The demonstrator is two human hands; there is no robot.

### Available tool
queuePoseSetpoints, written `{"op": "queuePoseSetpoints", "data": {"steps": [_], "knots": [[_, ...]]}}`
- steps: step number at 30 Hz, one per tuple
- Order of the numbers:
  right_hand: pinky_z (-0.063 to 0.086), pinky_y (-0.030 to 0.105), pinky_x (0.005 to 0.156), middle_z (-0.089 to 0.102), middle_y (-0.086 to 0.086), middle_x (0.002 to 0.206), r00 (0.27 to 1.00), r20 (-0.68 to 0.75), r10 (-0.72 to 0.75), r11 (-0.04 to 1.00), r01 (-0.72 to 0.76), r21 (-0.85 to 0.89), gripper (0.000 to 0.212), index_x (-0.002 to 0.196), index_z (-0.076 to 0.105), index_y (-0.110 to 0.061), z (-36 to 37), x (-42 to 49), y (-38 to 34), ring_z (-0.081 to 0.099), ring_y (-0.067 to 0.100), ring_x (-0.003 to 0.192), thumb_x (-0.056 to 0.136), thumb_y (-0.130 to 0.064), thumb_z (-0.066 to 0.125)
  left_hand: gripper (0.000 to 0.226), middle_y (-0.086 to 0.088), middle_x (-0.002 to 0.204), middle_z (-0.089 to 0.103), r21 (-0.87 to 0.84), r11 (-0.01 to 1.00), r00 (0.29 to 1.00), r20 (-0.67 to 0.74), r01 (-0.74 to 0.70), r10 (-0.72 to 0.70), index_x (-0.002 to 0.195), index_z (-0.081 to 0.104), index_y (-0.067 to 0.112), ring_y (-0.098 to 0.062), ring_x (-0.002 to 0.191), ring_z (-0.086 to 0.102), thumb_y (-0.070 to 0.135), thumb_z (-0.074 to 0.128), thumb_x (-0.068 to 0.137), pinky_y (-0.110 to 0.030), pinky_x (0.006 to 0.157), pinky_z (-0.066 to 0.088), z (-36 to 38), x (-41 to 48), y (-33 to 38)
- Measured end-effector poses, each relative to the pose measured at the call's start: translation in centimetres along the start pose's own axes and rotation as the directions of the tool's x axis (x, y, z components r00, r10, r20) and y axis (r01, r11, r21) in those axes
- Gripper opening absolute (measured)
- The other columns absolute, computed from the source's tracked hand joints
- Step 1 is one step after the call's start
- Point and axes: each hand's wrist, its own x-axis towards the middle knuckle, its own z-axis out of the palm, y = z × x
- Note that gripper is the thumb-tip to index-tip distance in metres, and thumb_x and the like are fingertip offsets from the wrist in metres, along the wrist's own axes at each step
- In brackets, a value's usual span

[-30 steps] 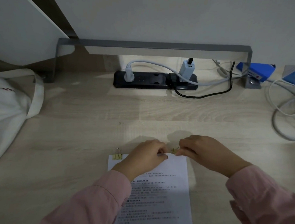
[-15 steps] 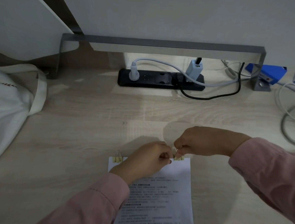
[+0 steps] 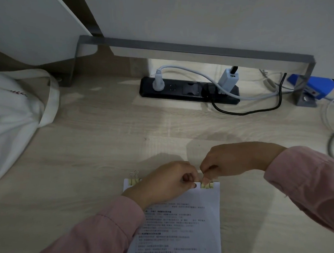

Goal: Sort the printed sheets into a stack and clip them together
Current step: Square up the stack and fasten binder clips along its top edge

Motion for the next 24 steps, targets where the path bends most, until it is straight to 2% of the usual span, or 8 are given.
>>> {"op": "queuePoseSetpoints", "data": {"steps": [2, 5, 8, 15, 18, 20, 22, 24], "knots": [[0.031, 0.017, 0.056, 0.043, -0.008, 0.058, 1.0, 0.006, 0.007, 1.0, -0.007, 0.011, 0.039, 0.055, 0.042, -0.021, -0.1, -0.2, 0.1, 0.044, -0.005, 0.048, 0.091, -0.036, 0.049, 0.014, 0.013, 0.084, 0.052, 0.0, 1.0, 1.0, 0.004, -0.01, 0.01, 0.098, 0.067, 0.016, -0.003, 0.085, 0.053, 0.019, 0.06, 0.087, -0.017, 0.08, 0.042, -0.1, 0.0, 0.0], [0.032, 0.018, 0.058, 0.041, -0.007, 0.055, 1.0, 0.013, 0.018, 1.0, -0.019, 0.02, 0.038, 0.056, 0.044, -0.02, -0.1, -0.5, 0.2, 0.042, 0.005, 0.05, 0.09, -0.037, 0.05, 0.014, 0.017, 0.081, 0.05, 0.003, 1.0, 1.0, 0.013, -0.02, 0.02, 0.099, 0.067, 0.016, -0.003, 0.084, 0.052, 0.019, 0.06, 0.086, -0.019, 0.082, 0.043, 0.0, 0.1, 0.0], [0.031, 0.018, 0.057, 0.041, -0.007, 0.056, 0.999, 0.027, 0.04, 0.999, -0.041, 0.01, 0.038, 0.057, 0.043, -0.021, -0.1, -1.1, 0.3, 0.037, 0.008, 0.052, 0.09, -0.038, 0.05, 0.013, 0.017, 0.081, 0.049, 0.004, 1.0, 1.0, 0.018, -0.025, 0.025, 0.098, 0.067, 0.016, -0.003, 0.083, 0.052, 0.018, 0.06, 0.087, -0.018, 0.081, 0.043, 0.0, 0.1, 0.0], [0.033, 0.021, 0.06, 0.042, -0.009, 0.061, 0.994, 0.06, 0.091, 0.996, -0.091, -0.001, 0.036, 0.076, 0.052, -0.012, 0.2, -1.4, 0.3, 0.038, 0.007, 0.056, 0.089, -0.045, 0.048, 0.012, 0.013, 0.084, 0.051, 0.022, 1.0, 1.0, 0.024, -0.017, 0.016, 0.097, 0.066, 0.016, -0.006, 0.086, 0.054, 0.018, 0.059, 0.087, -0.021, 0.082, 0.044, 0.0, 0.0, -0.1], [0.033, 0.018, 0.06, 0.044, -0.011, 0.068, 0.989, 0.027, 0.146, 0.989, -0.147, 0.021, 0.033, 0.081, 0.05, -0.019, 0.5, -1.5, 0.1, 0.041, 0.005, 0.061, 0.087, -0.051, 0.048, 0.013, 0.011, 0.086, 0.052, 0.021, 1.0, 1.0, 0.018, 0.006, -0.006, 0.098, 0.066, 0.016, -0.003, 0.084, 0.051, 0.019, 0.059, 0.087, -0.016, 0.079, 0.041, -0.1, -0.2, -0.3], [0.037, 0.018, 0.064, 0.049, -0.012, 0.076, 0.984, -0.042, 0.175, 0.977, -0.168, 0.13, 0.031, 0.086, 0.05, -0.023, 1.0, -1.9, 0.4, 0.045, 0.003, 0.066, 0.083, -0.054, 0.053, 0.012, 0.014, 0.085, 0.053, 0.013, 1.0, 1.0, -0.002, 0.013, -0.013, 0.096, 0.066, 0.017, -0.002, 0.084, 0.052, 0.02, 0.06, 0.087, -0.014, 0.078, 0.041, -0.2, -0.3, -0.4], [0.044, 0.019, 0.072, 0.058, -0.011, 0.085, 0.967, -0.151, 0.203, 0.931, -0.143, 0.337, 0.035, 0.094, 0.055, -0.025, 2.1, -2.3, 1.0, 0.055, 0.006, 0.075, 0.078, -0.056, 0.058, 0.01, 0.017, 0.084, 0.054, 0.03, 0.999, 0.999, -0.04, 0.013, -0.012, 0.094, 0.065, 0.021, -0.002, 0.085, 0.053, 0.022, 0.06, 0.086, -0.012, 0.076, 0.04, -0.5, -0.6, -0.5], [0.05, 0.025, 0.081, 0.064, -0.007, 0.097, 0.942, -0.249, 0.224, 0.798, -0.03, 0.602, 0.041, 0.1, 0.058, -0.03, 3.7, -2.9, 1.1, 0.062, 0.01, 0.088, 0.072, -0.059, 0.062, 0.008, 0.017, 0.088, 0.057, 0.054, 0.998, 0.996, -0.091, 0.015, -0.01, 0.092, 0.065, 0.025, -0.002, 0.087, 0.055, 0.024, 0.059, 0.086, -0.012, 0.076, 0.04, -1.1, -1.0, -0.6]]}}
